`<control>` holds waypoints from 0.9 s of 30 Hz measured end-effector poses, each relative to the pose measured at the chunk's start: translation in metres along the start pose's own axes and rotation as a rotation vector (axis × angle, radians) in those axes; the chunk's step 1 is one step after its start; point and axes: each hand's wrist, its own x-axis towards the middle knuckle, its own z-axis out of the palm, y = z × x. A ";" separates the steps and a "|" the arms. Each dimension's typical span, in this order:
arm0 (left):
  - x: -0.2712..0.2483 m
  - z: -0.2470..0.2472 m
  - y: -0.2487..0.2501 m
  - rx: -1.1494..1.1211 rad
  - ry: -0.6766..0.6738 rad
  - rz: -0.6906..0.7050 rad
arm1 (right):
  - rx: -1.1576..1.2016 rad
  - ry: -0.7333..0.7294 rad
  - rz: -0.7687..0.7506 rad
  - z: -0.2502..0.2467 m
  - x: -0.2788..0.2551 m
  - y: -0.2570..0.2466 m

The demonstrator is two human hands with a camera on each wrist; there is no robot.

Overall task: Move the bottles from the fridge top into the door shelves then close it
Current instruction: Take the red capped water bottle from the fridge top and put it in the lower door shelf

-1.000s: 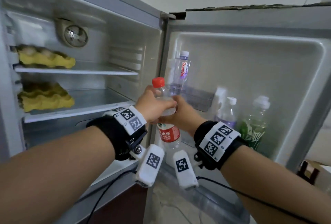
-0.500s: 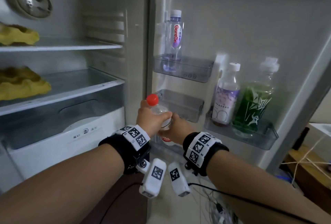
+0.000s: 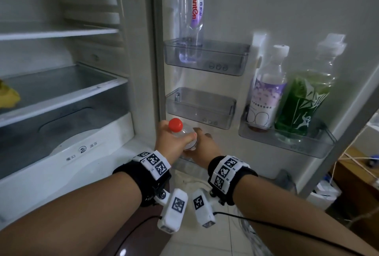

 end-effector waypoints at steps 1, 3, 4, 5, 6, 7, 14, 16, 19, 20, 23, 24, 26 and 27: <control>0.004 0.000 -0.004 0.006 -0.025 -0.002 | 0.004 -0.007 0.003 0.003 0.003 0.002; 0.010 0.000 -0.008 0.027 -0.087 -0.015 | -0.017 -0.018 0.001 0.009 0.010 0.007; 0.013 -0.001 -0.011 0.044 -0.116 -0.028 | -0.025 -0.023 0.011 0.011 0.014 0.009; 0.016 -0.001 -0.014 0.062 -0.143 -0.041 | -0.018 -0.027 0.028 0.013 0.018 0.011; 0.018 -0.002 -0.015 0.081 -0.165 -0.051 | -0.021 -0.034 0.039 0.014 0.022 0.011; 0.019 -0.002 -0.015 0.093 -0.184 -0.056 | -0.040 -0.049 0.054 0.015 0.025 0.012; 0.042 -0.002 -0.026 0.151 -0.254 -0.078 | -0.094 -0.144 0.101 0.031 0.051 0.016; 0.048 0.000 -0.029 0.155 -0.272 -0.087 | -0.072 -0.142 0.087 0.030 0.051 0.024; 0.056 0.004 -0.031 0.148 -0.294 -0.087 | -0.073 -0.149 0.118 0.027 0.055 0.024; 0.060 0.006 -0.030 0.139 -0.305 -0.090 | -0.069 -0.142 0.131 0.026 0.058 0.021; 0.070 0.012 -0.032 0.134 -0.335 -0.095 | 0.009 -0.106 0.182 0.023 0.068 0.019; 0.073 0.014 -0.034 0.142 -0.341 -0.091 | 0.012 -0.101 0.186 0.021 0.067 0.019; 0.077 0.016 -0.039 0.158 -0.353 -0.092 | 0.000 -0.109 0.218 0.019 0.065 0.021; 0.078 0.017 -0.040 0.159 -0.363 -0.095 | 0.010 -0.109 0.253 0.020 0.064 0.023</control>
